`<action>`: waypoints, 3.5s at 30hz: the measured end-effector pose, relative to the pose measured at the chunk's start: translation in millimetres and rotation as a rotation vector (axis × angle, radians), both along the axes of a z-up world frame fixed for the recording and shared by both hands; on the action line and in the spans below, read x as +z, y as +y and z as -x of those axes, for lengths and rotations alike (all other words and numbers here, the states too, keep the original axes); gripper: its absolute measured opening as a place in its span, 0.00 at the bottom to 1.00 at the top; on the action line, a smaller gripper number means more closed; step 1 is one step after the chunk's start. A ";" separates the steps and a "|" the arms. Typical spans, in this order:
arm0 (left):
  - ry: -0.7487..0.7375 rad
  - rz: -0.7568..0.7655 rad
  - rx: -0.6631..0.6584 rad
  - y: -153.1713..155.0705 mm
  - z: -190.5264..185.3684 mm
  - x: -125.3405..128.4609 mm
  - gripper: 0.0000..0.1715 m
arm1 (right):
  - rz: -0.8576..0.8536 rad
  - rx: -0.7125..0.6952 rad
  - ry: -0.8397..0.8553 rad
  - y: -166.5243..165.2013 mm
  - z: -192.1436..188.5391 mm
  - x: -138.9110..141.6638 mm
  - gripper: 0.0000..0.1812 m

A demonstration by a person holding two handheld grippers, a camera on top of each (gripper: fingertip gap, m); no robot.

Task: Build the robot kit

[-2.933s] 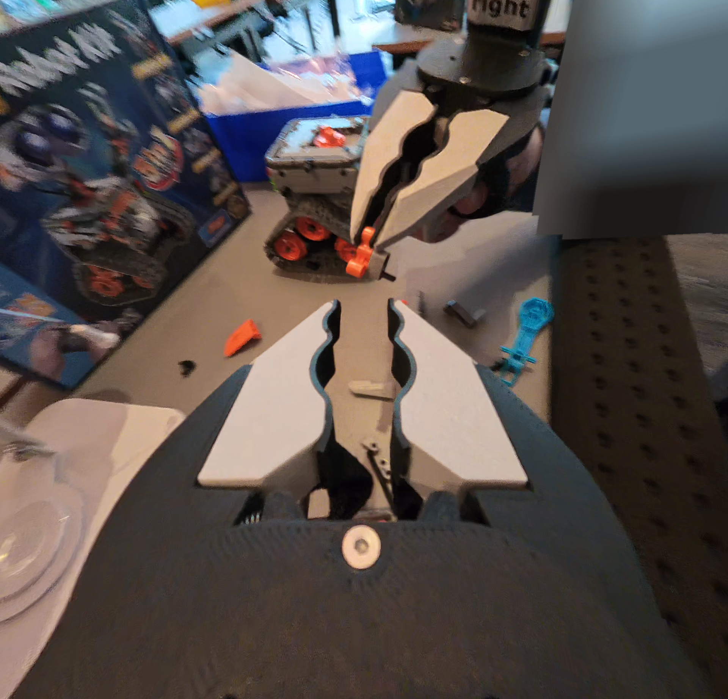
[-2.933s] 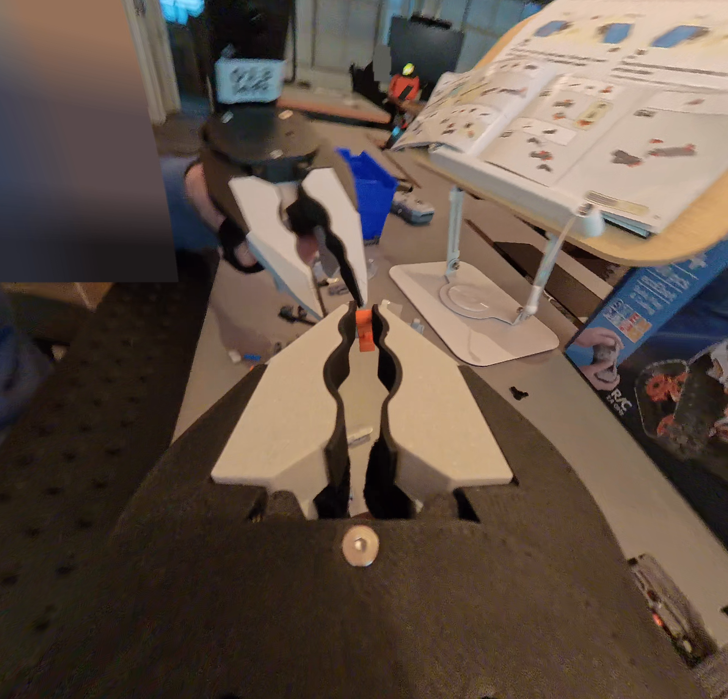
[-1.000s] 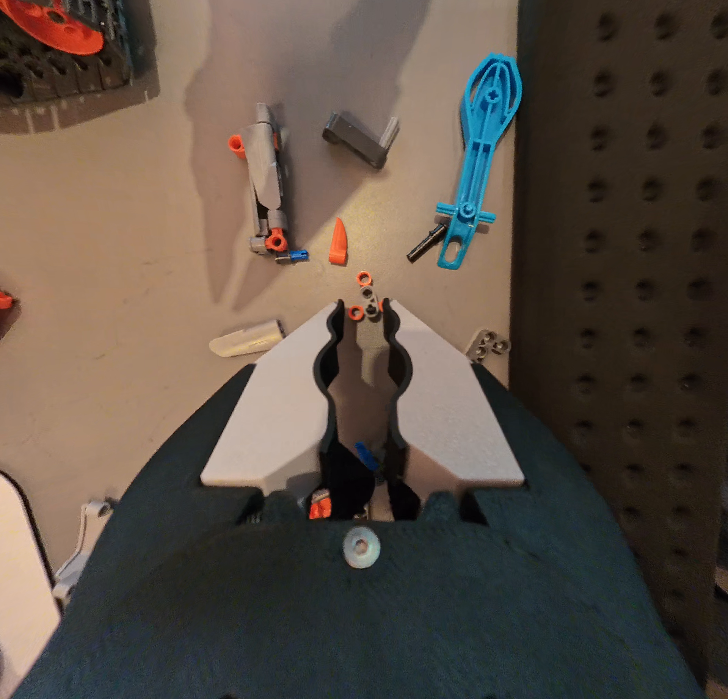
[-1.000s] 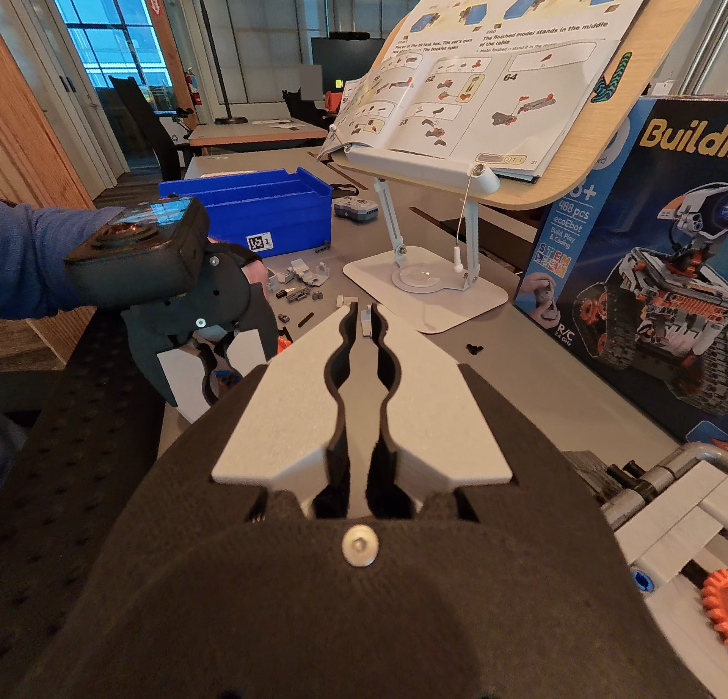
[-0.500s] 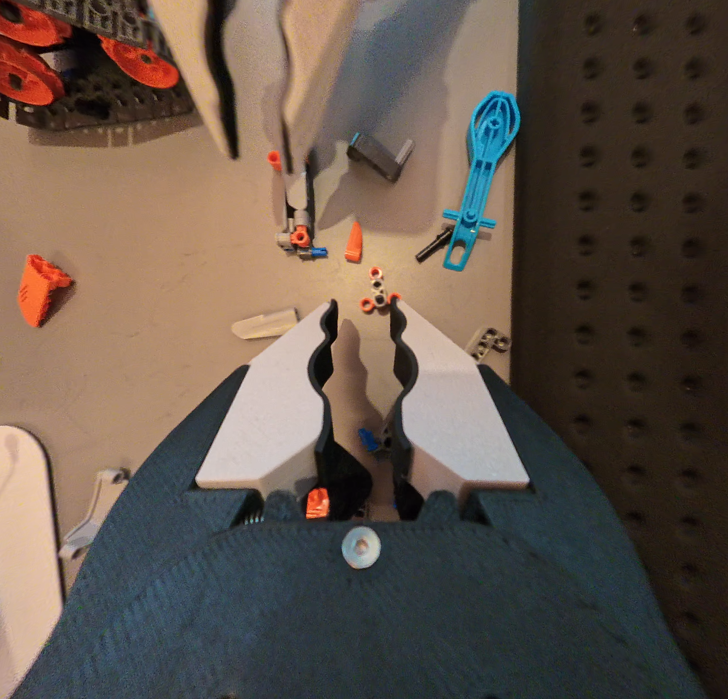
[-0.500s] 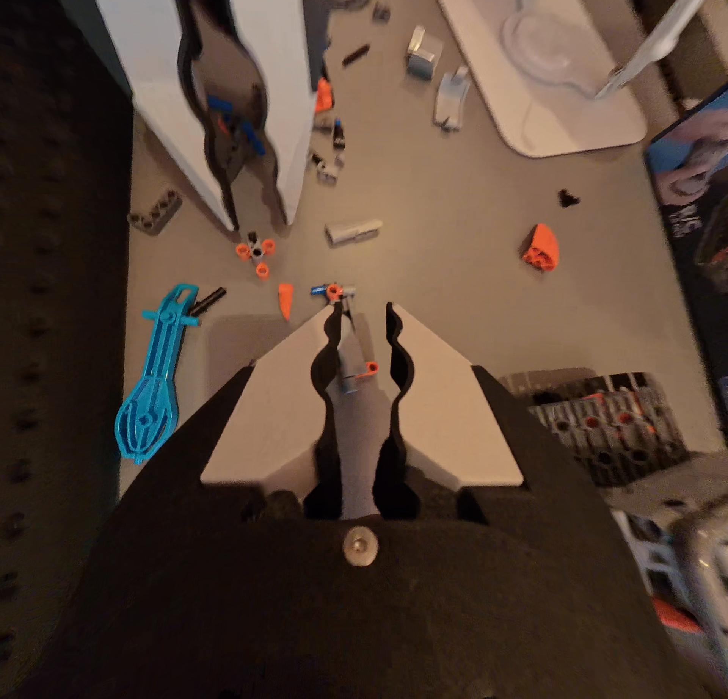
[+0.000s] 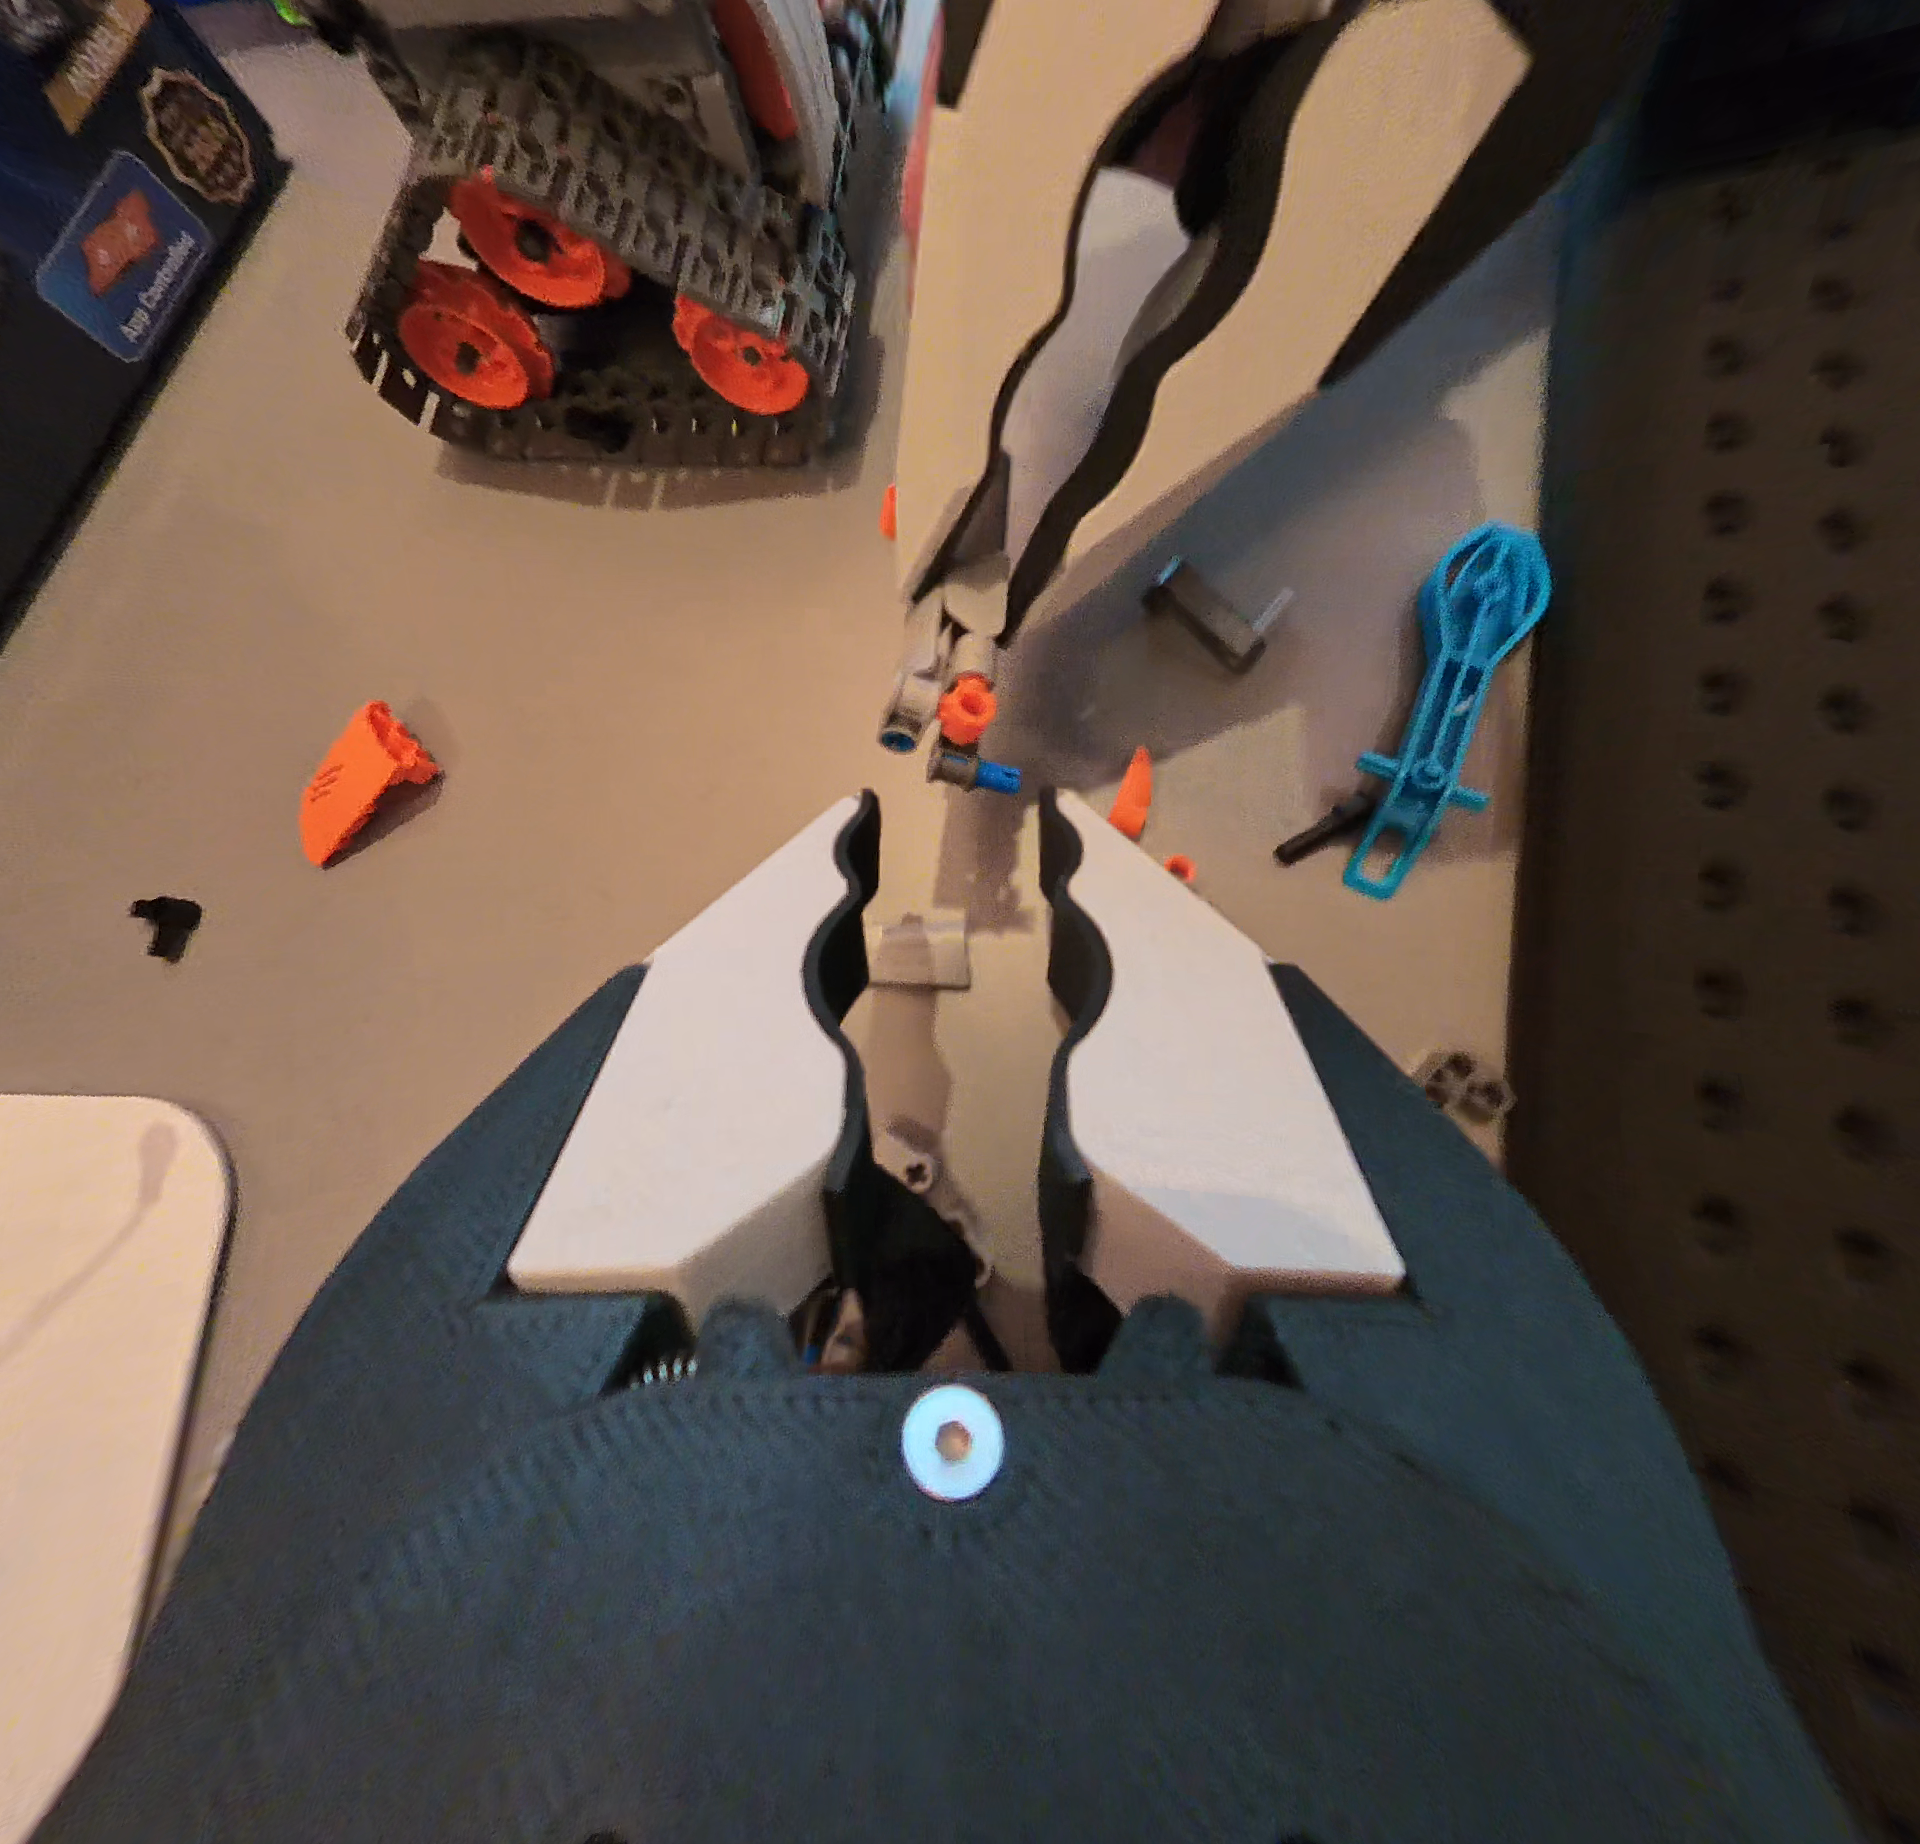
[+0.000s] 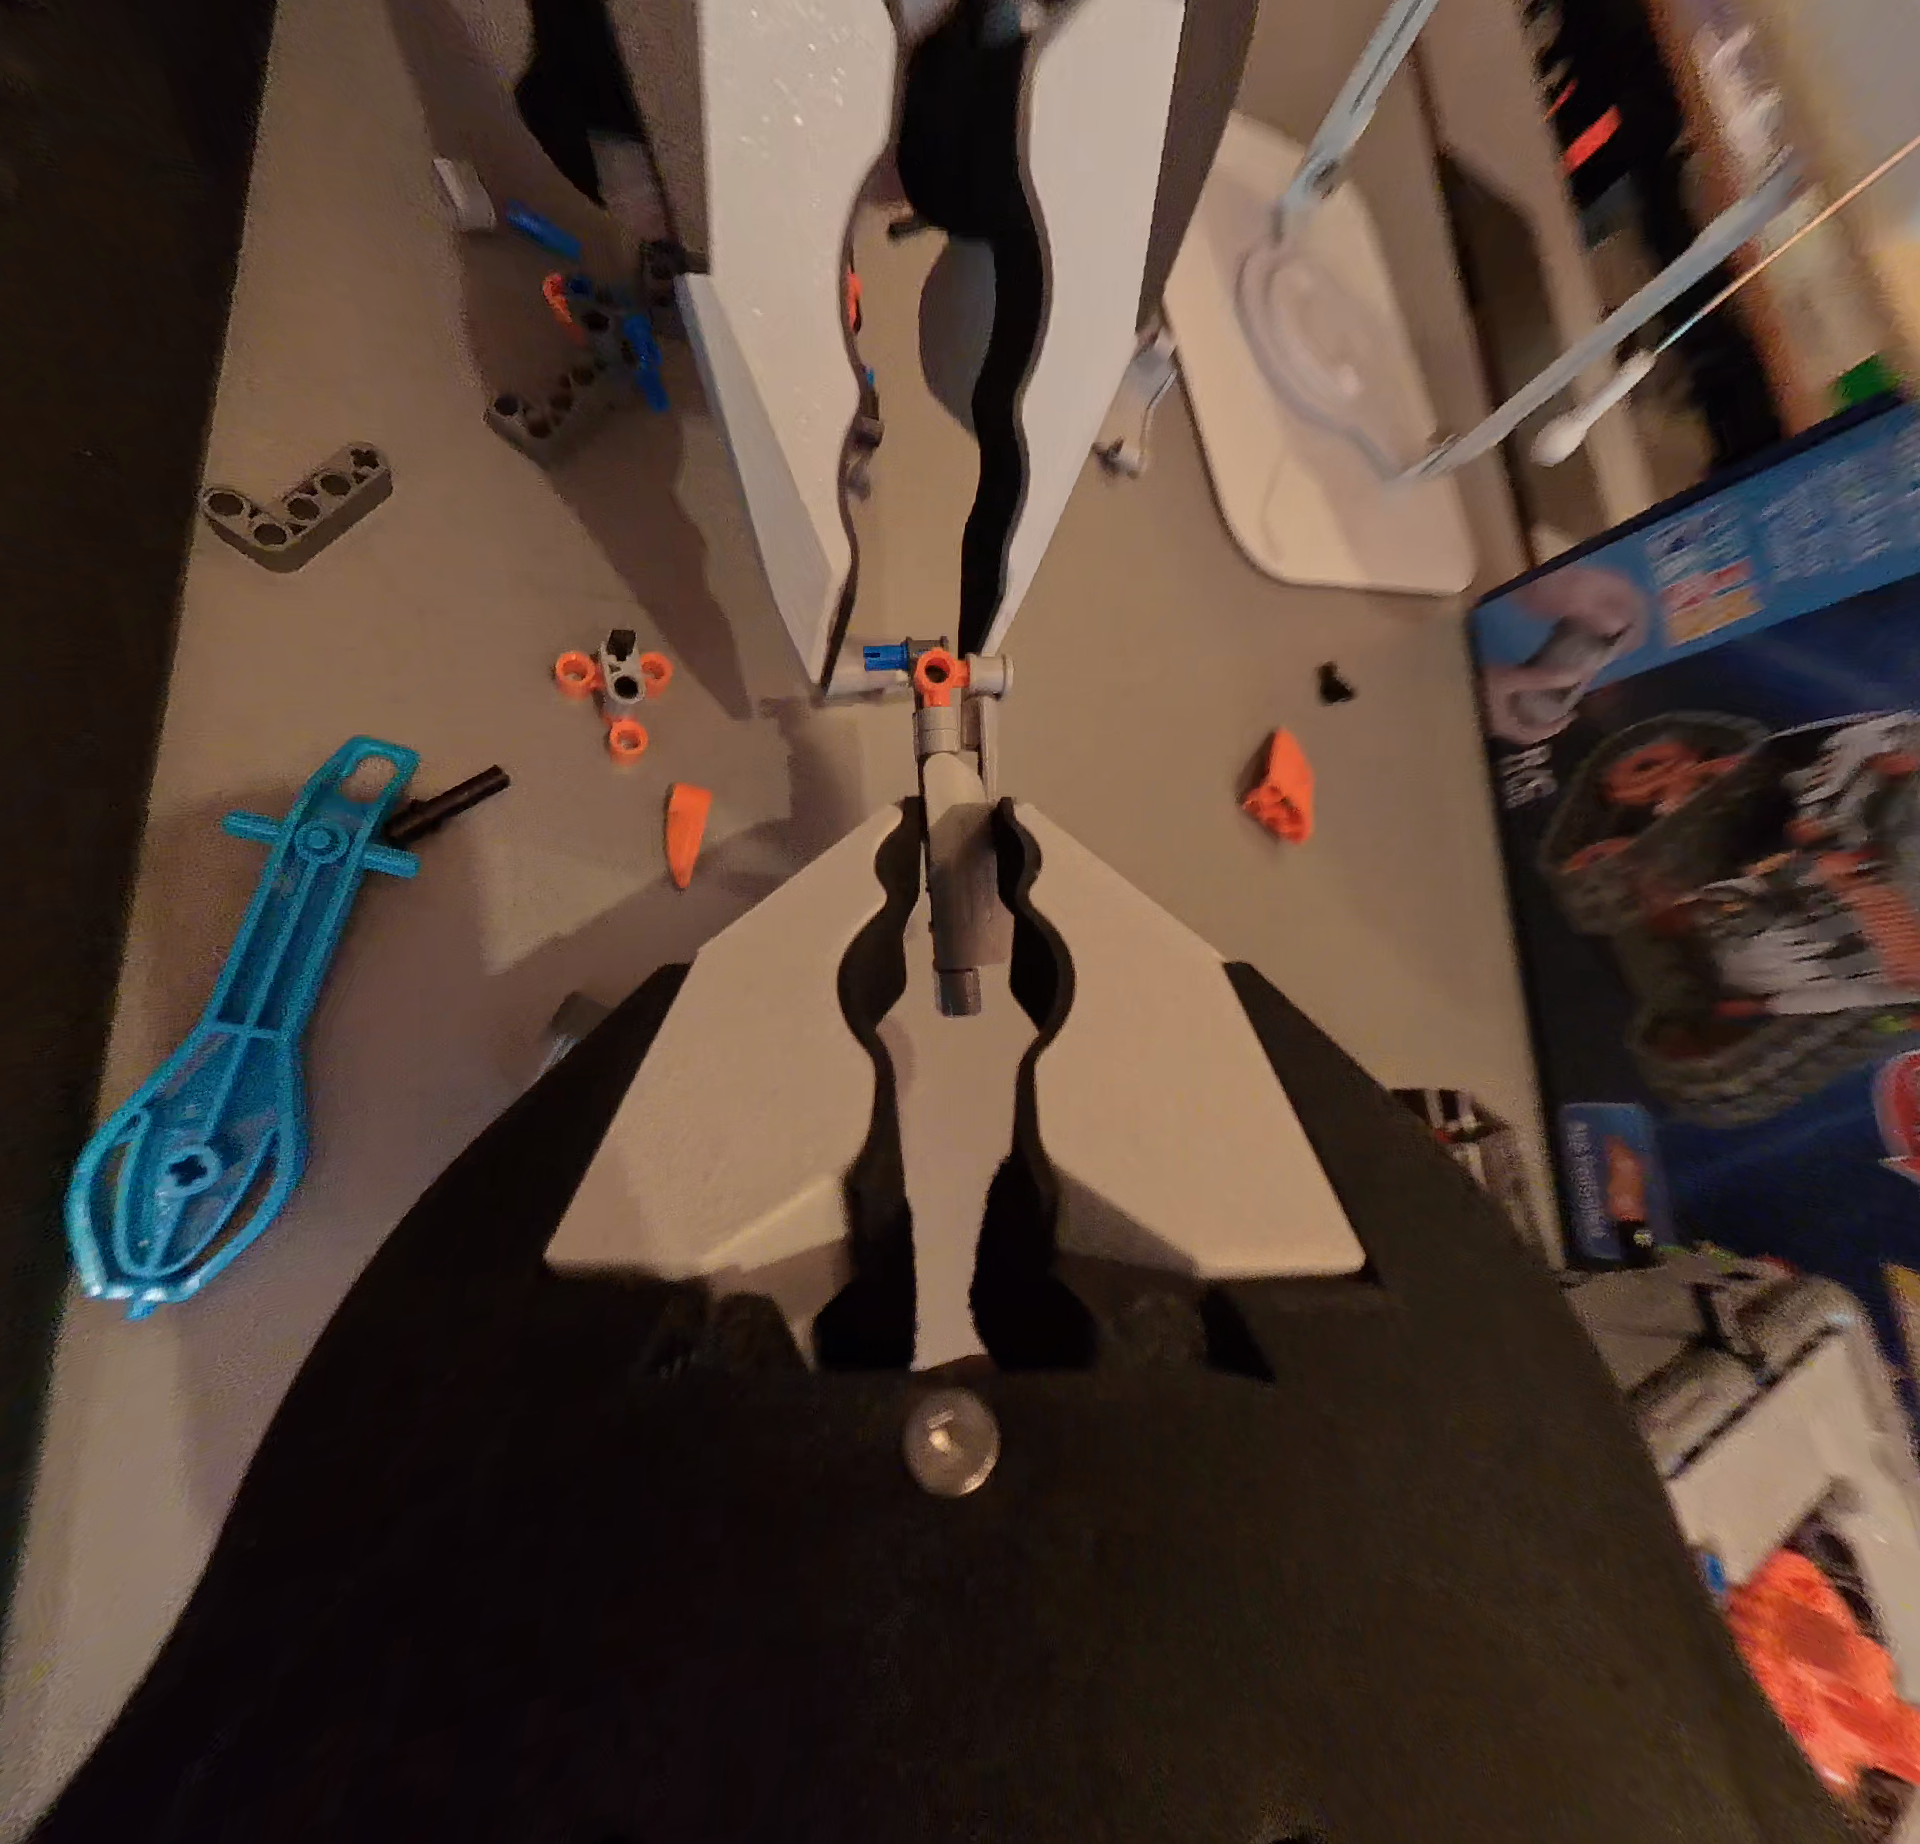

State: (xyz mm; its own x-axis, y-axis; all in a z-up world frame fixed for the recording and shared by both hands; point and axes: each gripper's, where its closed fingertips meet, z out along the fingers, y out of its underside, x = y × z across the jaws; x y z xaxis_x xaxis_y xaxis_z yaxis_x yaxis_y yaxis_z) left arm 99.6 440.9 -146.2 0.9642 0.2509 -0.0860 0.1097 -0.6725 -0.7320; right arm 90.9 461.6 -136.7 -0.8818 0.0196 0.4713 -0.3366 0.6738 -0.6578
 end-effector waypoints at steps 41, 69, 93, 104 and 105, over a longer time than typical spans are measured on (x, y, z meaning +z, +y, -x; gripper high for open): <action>0.228 0.070 -0.203 -2.3 -38.0 20.4 0.12 | 0.073 0.198 -0.136 -4.2 -41.8 20.2 0.07; 0.118 0.178 -0.171 -10.9 -52.5 -35.4 0.03 | -0.266 0.242 -0.238 -10.6 -56.9 -15.6 0.07; 0.103 0.136 -0.181 -29.6 -56.3 -36.4 0.04 | -0.355 0.132 -0.328 -32.4 -64.4 -39.5 0.07; 0.106 0.128 -0.175 -27.6 -55.8 -36.5 0.04 | -0.427 0.144 -0.277 -33.0 -66.2 -40.2 0.07; 0.107 0.128 -0.174 -27.3 -55.7 -36.4 0.04 | -0.439 0.141 -0.270 -32.7 -66.2 -40.8 0.07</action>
